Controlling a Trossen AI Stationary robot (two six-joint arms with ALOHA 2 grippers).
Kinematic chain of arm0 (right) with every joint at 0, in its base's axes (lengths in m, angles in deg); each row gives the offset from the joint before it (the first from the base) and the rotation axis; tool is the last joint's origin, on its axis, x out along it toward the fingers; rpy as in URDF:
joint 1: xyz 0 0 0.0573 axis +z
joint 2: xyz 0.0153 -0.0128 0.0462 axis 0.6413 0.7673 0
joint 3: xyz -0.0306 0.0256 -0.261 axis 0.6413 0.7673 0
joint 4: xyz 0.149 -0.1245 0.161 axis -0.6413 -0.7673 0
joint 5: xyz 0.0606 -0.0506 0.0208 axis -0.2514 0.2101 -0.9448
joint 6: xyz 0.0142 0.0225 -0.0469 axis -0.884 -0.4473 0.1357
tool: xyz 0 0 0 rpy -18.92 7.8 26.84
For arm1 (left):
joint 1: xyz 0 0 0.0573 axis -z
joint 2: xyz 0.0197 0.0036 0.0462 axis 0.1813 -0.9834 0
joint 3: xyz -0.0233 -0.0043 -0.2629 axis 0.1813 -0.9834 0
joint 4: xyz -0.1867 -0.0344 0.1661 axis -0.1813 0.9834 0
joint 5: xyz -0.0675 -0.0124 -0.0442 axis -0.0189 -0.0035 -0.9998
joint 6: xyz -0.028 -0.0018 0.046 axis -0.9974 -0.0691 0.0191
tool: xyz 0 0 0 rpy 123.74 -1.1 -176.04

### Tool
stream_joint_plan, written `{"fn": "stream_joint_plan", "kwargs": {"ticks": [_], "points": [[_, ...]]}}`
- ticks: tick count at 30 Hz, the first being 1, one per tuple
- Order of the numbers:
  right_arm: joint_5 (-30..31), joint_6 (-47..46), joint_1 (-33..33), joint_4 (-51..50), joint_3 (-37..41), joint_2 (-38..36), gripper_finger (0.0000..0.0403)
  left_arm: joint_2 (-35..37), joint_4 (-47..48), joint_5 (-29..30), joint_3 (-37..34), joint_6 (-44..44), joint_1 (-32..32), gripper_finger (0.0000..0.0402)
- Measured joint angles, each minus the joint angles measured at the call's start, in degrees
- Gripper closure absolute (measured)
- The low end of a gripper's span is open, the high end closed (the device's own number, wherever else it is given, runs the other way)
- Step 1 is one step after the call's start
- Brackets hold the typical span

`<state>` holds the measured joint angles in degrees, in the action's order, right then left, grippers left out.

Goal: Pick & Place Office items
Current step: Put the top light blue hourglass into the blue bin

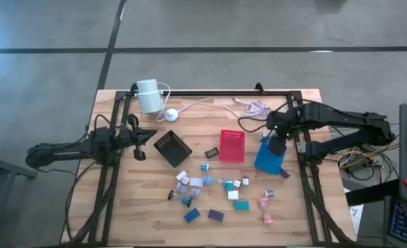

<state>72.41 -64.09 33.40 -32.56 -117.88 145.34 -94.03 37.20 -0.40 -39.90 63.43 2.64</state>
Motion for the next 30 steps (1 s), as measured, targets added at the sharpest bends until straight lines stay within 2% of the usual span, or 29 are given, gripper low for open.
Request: {"fn": "stream_joint_plan", "kwargs": {"ticks": [8, 14, 20, 26, 30], "points": [[2.77, -2.01, 3.61, 4.03, 3.10, 3.71, 0.0209, 0.00, 0.00, 0.00, 0.00, -0.25, -0.01, 0.0392], [2.72, -3.87, 4.11, 10.28, 8.32, 2.51, 0.0209, 0.00, 0.00, 0.00, 0.00, -0.25, 0.00, 0.0392], [2.74, -5.78, 4.10, 12.27, 13.21, 0.54, 0.0209, 0.00, 0.00, 0.00, 0.00, -0.25, -0.01, 0.0392], [2.95, -6.29, 4.11, 19.45, 17.34, -0.61, 0.0209, 0.00, -0.01, 0.00, 0.00, -0.25, 0.00, 0.0392], [4.44, -6.56, 4.11, 19.70, 18.89, -0.25, 0.0209, 0.00, 0.00, 0.00, 0.00, -0.25, 0.00, 0.0392]]}}
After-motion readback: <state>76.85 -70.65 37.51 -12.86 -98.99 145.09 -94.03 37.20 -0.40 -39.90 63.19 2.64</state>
